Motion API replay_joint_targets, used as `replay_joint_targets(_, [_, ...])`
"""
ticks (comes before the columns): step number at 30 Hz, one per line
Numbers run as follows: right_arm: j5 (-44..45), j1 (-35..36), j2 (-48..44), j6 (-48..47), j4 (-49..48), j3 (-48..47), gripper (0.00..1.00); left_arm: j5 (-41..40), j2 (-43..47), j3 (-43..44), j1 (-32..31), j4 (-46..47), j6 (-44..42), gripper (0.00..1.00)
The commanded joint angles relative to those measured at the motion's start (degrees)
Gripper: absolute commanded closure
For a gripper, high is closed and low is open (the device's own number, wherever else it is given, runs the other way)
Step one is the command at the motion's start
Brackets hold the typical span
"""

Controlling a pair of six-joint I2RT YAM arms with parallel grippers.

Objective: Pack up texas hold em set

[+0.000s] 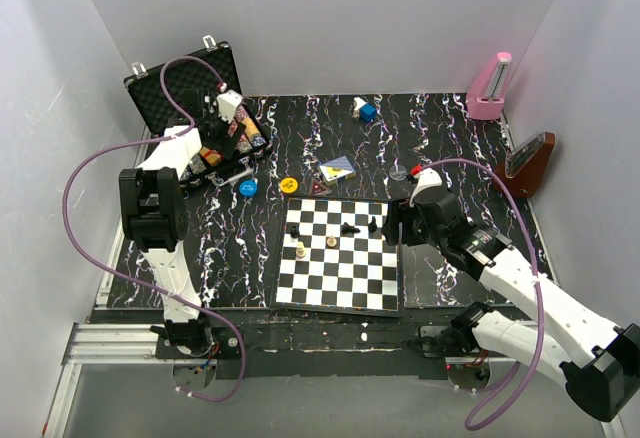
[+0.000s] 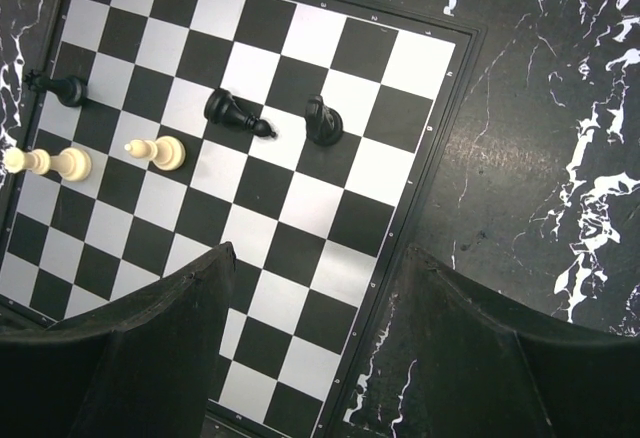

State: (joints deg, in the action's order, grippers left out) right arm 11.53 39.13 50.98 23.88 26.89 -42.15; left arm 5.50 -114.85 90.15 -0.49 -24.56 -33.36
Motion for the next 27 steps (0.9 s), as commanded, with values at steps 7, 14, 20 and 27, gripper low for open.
replay_joint_targets(7, [1.22,0.24,-2.20,1.52,-1.14,2.25,0.25,-8.82,-4.59,15.04,-0.04,-1.54,22.45,0.27])
replay_joint_targets(14, [1.83,0.33,-2.55,1.70,-1.14,2.86,0.25,-13.76,-11.45,25.33,0.14,-10.42,32.93,0.37])
replay_joint_targets(20, [1.57,0.24,-2.55,1.96,-1.49,3.04,0.26,-16.83,-13.39,26.31,0.14,-11.83,36.53,0.52])
replay_joint_targets(27, [1.21,0.33,-2.29,2.05,-1.67,2.95,0.26,-17.45,-14.18,24.91,0.32,-9.90,37.41,0.66])
